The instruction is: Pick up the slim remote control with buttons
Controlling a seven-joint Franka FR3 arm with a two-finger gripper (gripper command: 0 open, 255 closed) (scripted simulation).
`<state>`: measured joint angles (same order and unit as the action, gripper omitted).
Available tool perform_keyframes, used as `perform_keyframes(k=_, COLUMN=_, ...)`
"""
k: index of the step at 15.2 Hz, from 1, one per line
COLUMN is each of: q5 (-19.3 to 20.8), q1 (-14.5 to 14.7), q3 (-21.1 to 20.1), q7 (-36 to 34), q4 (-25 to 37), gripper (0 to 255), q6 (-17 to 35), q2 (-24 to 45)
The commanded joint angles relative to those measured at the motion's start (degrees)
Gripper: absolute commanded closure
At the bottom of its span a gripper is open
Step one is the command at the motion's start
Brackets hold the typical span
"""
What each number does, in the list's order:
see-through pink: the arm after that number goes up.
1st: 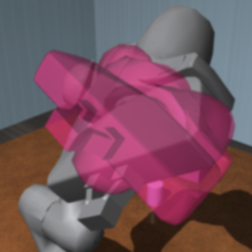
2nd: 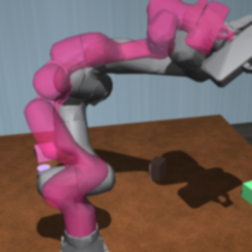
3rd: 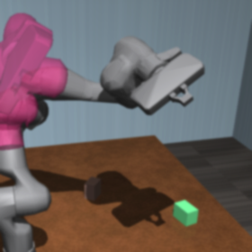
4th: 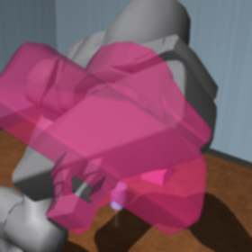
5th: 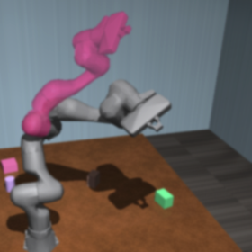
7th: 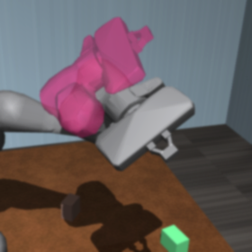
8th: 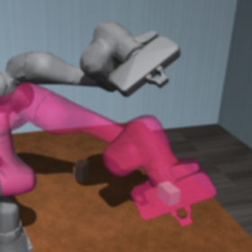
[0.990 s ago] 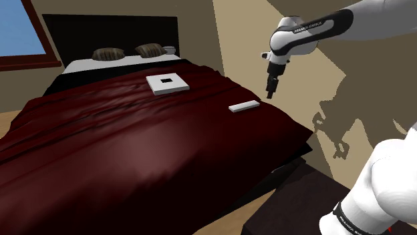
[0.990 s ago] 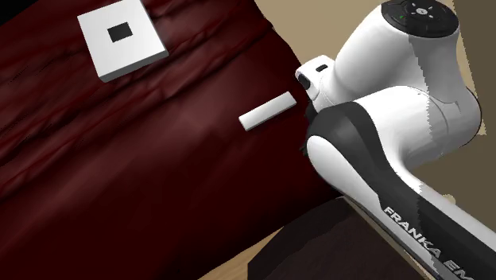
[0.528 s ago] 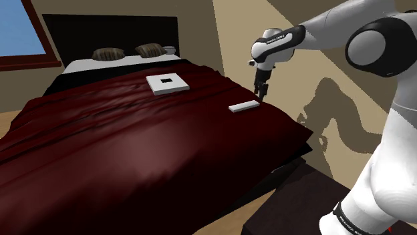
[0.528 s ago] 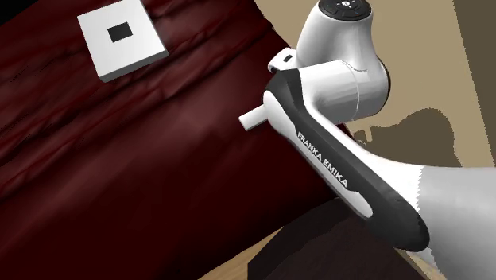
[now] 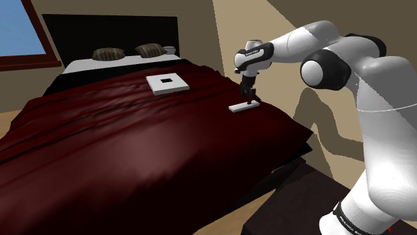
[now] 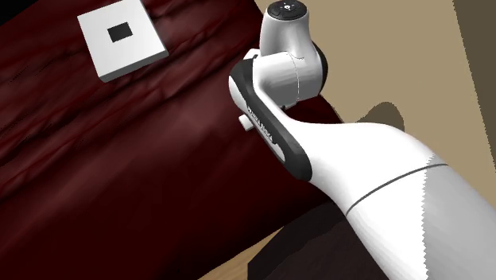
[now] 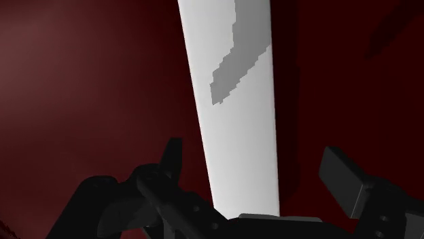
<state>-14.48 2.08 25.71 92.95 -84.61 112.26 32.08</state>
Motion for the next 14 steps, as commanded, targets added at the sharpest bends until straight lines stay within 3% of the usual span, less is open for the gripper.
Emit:
perform_keyframes(k=1, q5=-0.3, q1=-0.3, q3=-0.5, q7=1.0, q4=0.6, gripper=0, q6=0.7, q2=1.3)
perform_keyframes(k=8, q5=-1.1, q1=-0.5, q3=-1.0, q7=1.5, q4=-1.3, gripper=0, q6=4.1, q2=2.9)
perform_keyframes(k=9, q5=-1.1, q1=-0.5, q3=-0.9, q7=1.5, q4=-1.4, gripper=255, q6=4.1, q2=2.8)
perform_keyframes(k=14, q5=-1.1, q1=-0.5, q3=-0.9, q7=1.5, q4=-1.4, gripper=255, q6=4.1, q2=2.8)
